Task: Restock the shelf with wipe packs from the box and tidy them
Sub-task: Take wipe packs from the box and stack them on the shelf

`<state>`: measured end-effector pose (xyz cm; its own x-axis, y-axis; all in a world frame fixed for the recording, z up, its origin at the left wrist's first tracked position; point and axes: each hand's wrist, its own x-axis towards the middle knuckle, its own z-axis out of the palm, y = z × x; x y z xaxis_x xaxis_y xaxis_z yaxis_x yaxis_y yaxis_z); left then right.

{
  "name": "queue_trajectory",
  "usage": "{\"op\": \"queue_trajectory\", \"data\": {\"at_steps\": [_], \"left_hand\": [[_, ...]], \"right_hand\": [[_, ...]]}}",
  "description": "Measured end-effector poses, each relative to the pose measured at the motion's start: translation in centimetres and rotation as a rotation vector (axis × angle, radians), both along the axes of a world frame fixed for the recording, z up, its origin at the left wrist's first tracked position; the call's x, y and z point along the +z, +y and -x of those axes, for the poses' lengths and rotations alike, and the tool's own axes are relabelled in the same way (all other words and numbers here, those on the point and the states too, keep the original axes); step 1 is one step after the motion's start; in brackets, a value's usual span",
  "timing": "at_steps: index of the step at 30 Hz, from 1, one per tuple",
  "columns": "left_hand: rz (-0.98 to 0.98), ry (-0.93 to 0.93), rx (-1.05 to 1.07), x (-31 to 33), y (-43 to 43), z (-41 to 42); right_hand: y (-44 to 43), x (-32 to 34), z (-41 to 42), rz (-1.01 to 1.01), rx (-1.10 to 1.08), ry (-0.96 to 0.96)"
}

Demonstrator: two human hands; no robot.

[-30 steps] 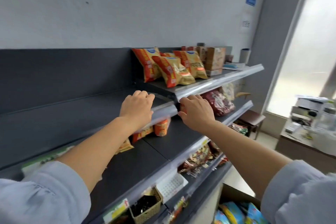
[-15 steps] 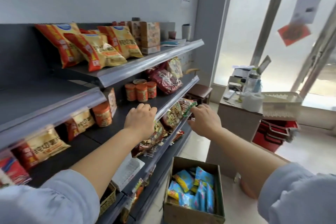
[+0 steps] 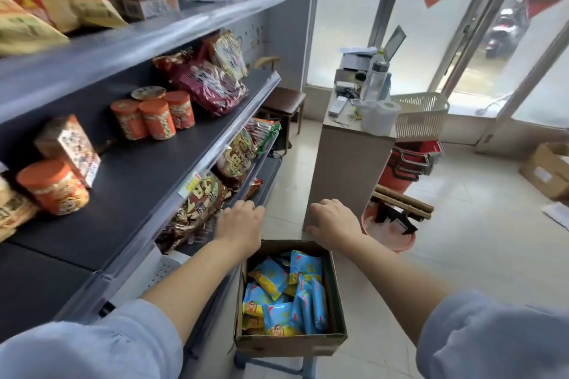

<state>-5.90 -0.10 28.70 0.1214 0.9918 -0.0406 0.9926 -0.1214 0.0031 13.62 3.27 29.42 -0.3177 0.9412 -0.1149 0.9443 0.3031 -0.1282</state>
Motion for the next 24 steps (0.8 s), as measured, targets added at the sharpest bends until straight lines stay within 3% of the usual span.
{"op": "queue_trajectory", "data": {"at_steps": [12,18,24], "left_hand": [[0.288,-0.078,-0.042,-12.4,3.9,-3.5],[0.432,-0.093,-0.023,-19.9,3.7,-6.6],[0.602,-0.229,0.027,-26.6,3.7,-9.8]], "right_hand": [[3.4,-12.0,-2.9,0.299,-0.028,-0.046],[4.9,-19.1,-4.5,0.423,0.058,-0.105],[5.8,-25.2,-5.5,0.498,0.230,-0.165]]}}
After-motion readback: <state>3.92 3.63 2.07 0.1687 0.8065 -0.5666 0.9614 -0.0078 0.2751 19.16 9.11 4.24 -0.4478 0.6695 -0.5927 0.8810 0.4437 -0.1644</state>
